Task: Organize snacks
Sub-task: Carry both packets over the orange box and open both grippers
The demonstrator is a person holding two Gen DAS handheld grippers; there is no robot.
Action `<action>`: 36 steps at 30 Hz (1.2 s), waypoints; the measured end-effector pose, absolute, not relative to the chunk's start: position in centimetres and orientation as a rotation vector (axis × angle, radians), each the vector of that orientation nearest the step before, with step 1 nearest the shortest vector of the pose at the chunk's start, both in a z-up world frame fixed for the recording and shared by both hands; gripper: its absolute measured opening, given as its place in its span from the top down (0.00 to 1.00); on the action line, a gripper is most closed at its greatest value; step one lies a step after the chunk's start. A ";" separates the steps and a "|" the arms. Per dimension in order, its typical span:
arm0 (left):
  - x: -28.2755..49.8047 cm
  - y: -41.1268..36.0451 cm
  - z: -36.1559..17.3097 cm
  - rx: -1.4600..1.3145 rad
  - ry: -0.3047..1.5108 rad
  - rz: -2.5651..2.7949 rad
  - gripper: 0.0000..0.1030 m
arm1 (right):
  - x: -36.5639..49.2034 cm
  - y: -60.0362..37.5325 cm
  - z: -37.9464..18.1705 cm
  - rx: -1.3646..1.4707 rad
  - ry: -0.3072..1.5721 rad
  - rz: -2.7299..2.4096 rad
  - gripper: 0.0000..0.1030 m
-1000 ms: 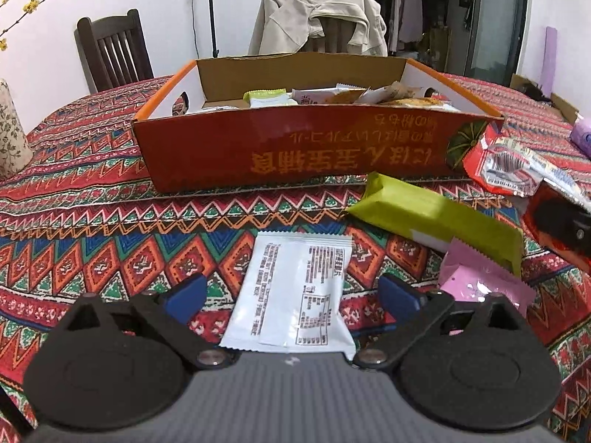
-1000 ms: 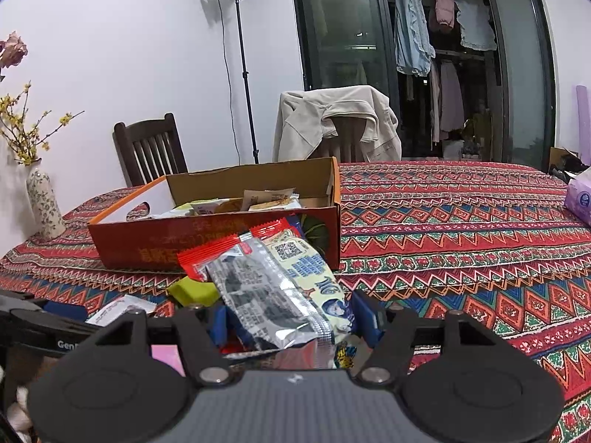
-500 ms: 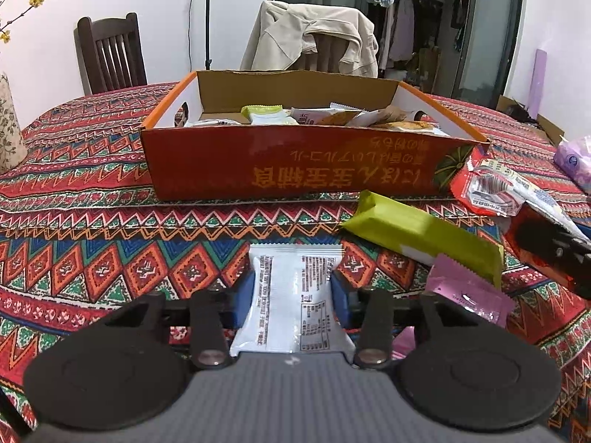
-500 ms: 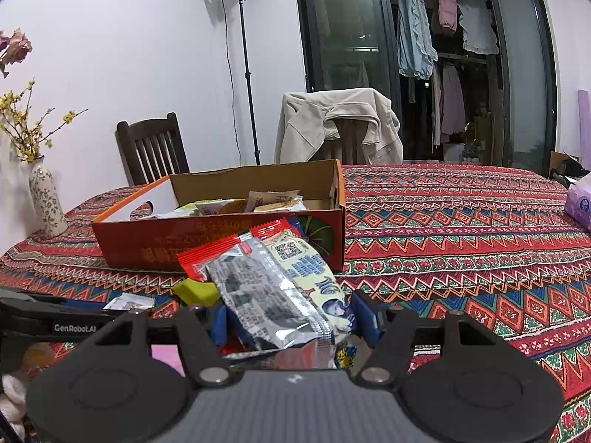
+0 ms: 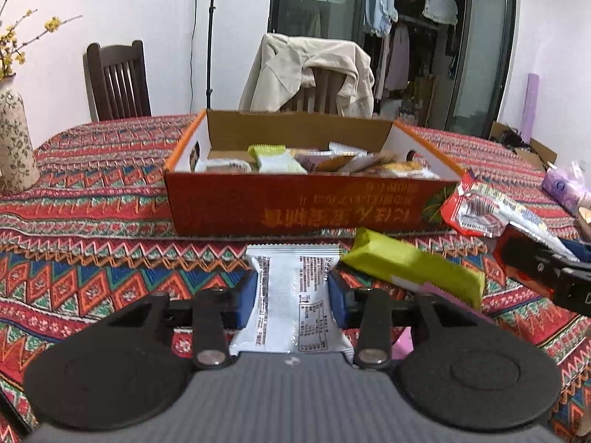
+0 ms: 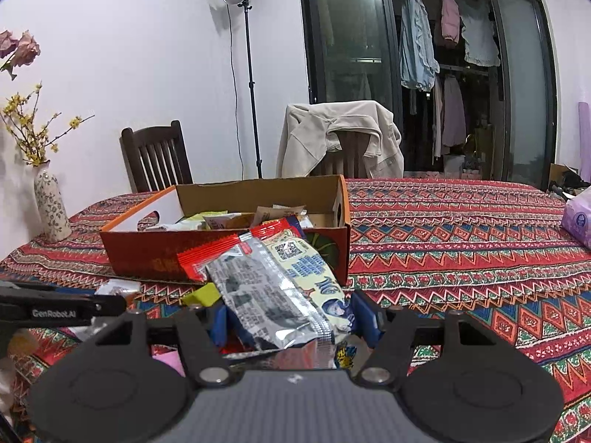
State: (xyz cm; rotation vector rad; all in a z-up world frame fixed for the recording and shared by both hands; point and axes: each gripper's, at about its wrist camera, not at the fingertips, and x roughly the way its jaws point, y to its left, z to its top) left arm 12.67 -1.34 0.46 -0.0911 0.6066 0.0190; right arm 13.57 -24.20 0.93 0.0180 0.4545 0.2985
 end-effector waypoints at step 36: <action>18.3 -1.1 10.3 -0.124 0.398 0.004 0.60 | 21.5 -20.9 8.4 0.010 0.378 0.286 0.37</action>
